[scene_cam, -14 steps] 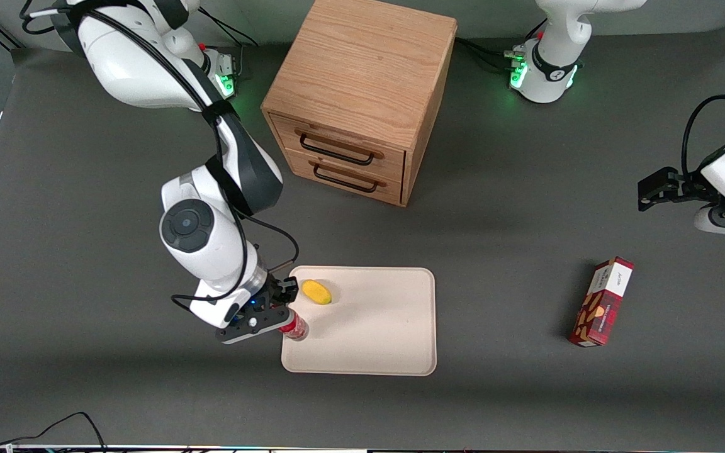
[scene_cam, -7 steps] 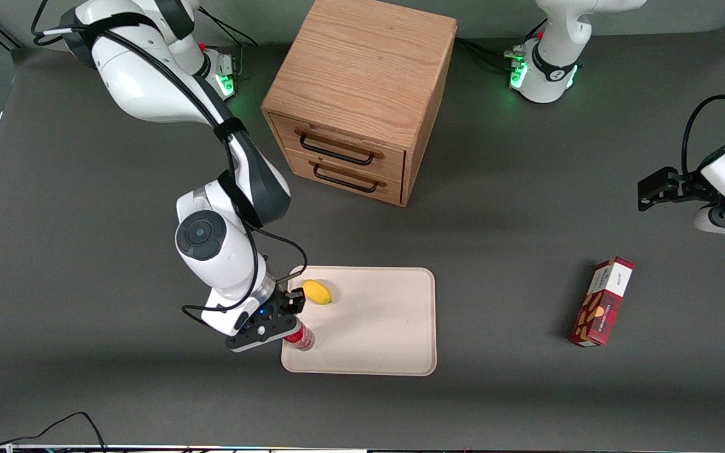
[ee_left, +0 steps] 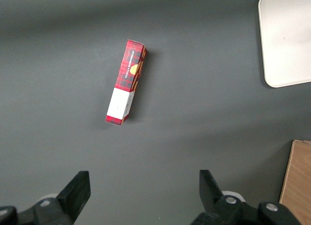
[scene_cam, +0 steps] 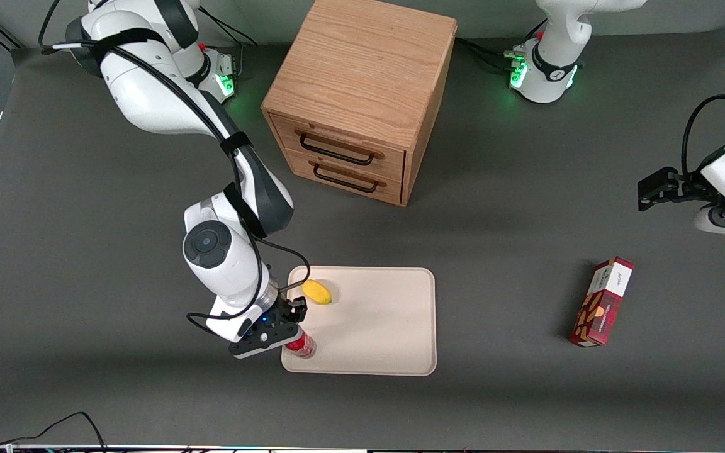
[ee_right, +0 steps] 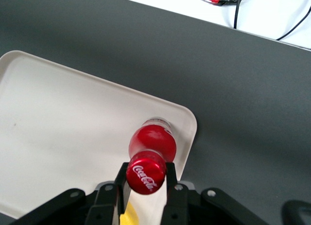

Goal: Place coke bottle on tray
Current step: 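Lower the bottle upright onto the tray and open the right gripper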

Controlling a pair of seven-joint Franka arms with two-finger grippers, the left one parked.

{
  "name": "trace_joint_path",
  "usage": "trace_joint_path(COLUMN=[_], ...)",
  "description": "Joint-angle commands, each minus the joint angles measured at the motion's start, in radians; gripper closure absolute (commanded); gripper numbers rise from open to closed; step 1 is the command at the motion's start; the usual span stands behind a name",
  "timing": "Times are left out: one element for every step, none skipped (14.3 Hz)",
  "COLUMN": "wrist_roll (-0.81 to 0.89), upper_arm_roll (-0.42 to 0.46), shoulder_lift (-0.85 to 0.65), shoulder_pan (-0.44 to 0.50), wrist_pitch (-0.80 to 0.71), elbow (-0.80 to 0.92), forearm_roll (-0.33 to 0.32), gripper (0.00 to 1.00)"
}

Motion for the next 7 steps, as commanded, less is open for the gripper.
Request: trace_joint_path(wrist_roll=[0.026,0.027,0.028,0.028,0.029,0.031,0.032], upper_arm_roll=[-0.002,-0.002,-0.002,-0.002,-0.002,-0.002,-0.002], shoulder_lift=[0.021,0.024,0.024,0.024,0.024,0.021,0.012], shoulder_pan=[0.004,0.004,0.004,0.004,0.004,0.004,0.002], wrist_pitch=[0.006,0.006,0.006,0.006,0.006,0.006,0.003], elbow=[0.045,0.045,0.045,0.045,0.045,0.045,0.045], forearm_roll=[-0.021,-0.021,-0.021,-0.021,-0.021,-0.019,-0.019], gripper=[0.62,0.45,0.27,0.14,0.0,0.0,0.0])
